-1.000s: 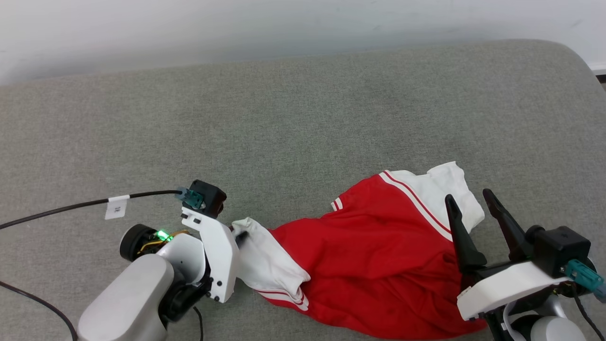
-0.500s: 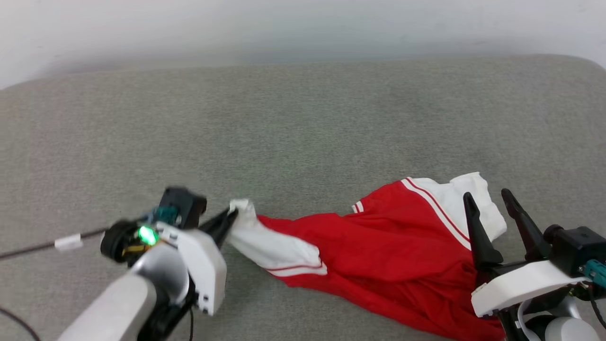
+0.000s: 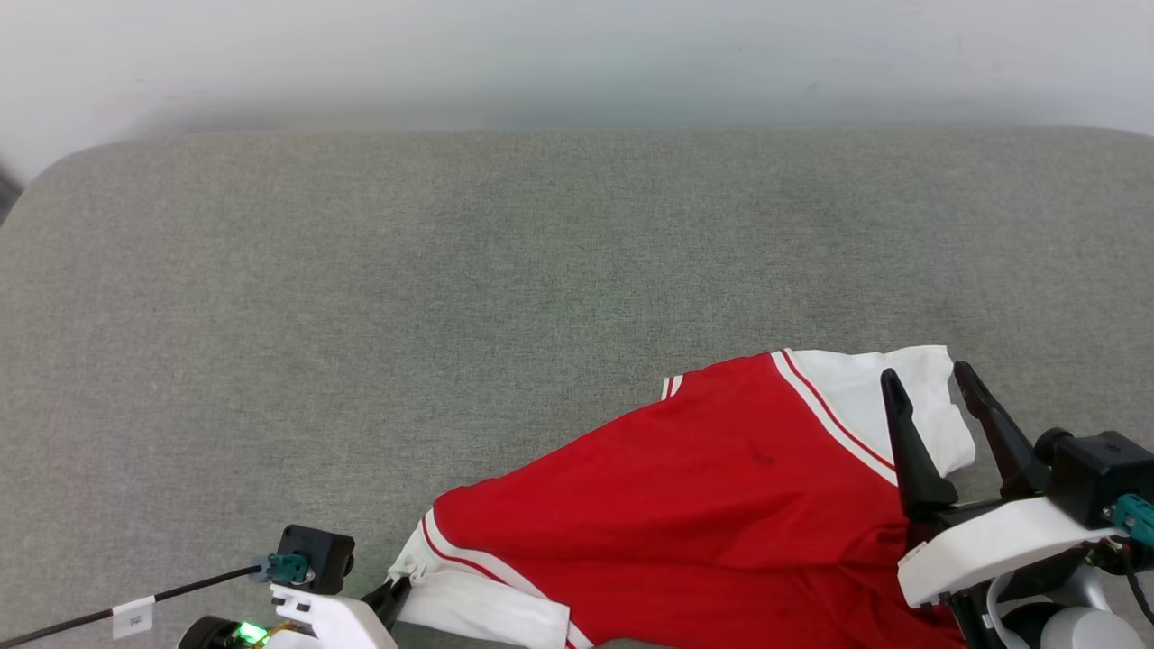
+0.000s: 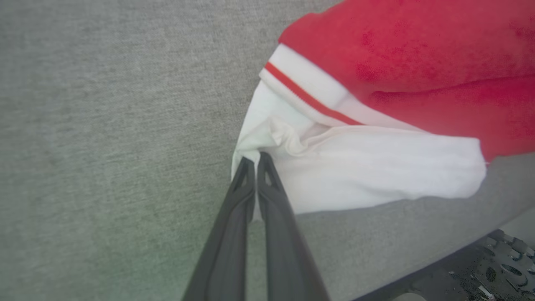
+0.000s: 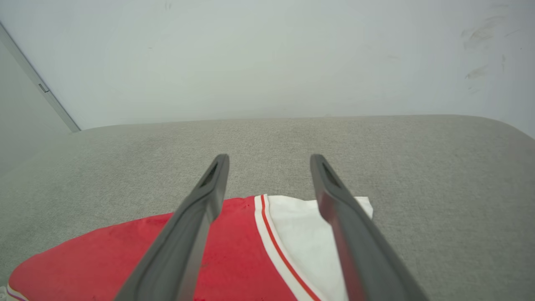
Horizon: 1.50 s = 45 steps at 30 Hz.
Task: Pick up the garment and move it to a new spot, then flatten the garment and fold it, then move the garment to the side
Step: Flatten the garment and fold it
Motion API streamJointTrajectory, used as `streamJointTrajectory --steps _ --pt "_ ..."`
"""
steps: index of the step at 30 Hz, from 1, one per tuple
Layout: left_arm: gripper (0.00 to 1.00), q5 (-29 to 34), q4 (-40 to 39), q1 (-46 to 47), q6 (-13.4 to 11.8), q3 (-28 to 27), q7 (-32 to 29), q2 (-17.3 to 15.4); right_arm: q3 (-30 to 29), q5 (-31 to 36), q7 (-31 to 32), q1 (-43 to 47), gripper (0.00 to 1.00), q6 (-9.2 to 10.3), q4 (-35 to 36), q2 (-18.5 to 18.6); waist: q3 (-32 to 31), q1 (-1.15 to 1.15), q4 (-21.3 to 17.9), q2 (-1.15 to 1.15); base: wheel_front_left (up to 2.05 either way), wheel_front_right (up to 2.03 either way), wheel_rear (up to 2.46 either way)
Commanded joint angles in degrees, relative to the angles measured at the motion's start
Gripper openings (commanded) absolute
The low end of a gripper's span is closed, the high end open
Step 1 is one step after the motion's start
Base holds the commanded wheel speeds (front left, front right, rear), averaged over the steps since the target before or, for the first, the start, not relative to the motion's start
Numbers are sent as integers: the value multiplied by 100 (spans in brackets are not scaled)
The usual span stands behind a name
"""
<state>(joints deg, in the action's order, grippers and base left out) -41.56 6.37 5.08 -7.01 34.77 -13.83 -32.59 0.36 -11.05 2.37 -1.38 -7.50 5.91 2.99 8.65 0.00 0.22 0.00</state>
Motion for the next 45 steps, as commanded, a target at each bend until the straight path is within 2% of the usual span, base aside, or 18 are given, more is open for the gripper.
streamJointTrajectory --steps 1,2,3,4,11,13,16,24,28,32,36,37,39,42,45 --pt "0 -79 129 -35 26 -25 51 60 8 18 6 42 100 2 38 -19 -24 0 -11 0 0 0 0" --pt "13 -108 281 -45 13 -30 56 102 16 23 18 46 100 2 43 -19 -42 0 -22 0 0 0 0" --pt "72 -120 389 -24 -13 -46 98 154 18 22 33 50 100 2 48 -19 -58 0 -34 0 0 0 0" --pt "100 -138 453 10 -15 -74 192 216 21 24 44 55 100 2 51 -19 -80 0 -47 0 0 0 0" --pt "100 53 412 117 -394 -485 1350 567 2 32 112 185 100 2 121 -19 -294 0 -79 0 0 0 0" --pt "100 18 304 37 -554 -577 1402 556 7 30 177 271 100 2 185 -19 -428 0 -76 0 0 0 0" --pt "100 -72 162 32 -489 -500 954 339 10 38 228 317 100 2 240 -19 -477 0 -78 0 0 0 0" --pt "100 -457 -292 61 -207 -96 -877 -332 72 17 272 323 100 2 340 -19 -342 0 -163 0 0 0 0" --pt "100 -550 -301 129 -145 -1 -1248 -415 116 2 232 266 100 2 335 -19 -229 0 -227 0 0 0 0" --pt "100 -627 -128 271 -40 103 -1481 -334 125 -12 207 205 100 2 298 -19 -103 0 -300 0 0 0 0" --pt "100 -699 161 410 188 365 -1874 -219 137 -13 206 147 100 2 262 -19 -23 0 -357 0 0 0 0" --pt "94 -724 217 438 270 458 -1987 -177 135 -16 203 134 100 2 258 -19 -8 0 -371 0 0 0 0" --pt "0 -912 316 418 507 682 -2289 28 99 -6 207 118 100 2 219 -19 11 0 -403 0 0 0 0" --pt "0 -973 304 428 559 696 -2271 119 68 -5 207 108 100 2 201 -19 6 0 -411 0 0 0 0" --pt "0 -953 259 447 486 465 -1919 85 9 -11 216 135 100 2 165 -19 -37 0 -402 0 0 0 0"
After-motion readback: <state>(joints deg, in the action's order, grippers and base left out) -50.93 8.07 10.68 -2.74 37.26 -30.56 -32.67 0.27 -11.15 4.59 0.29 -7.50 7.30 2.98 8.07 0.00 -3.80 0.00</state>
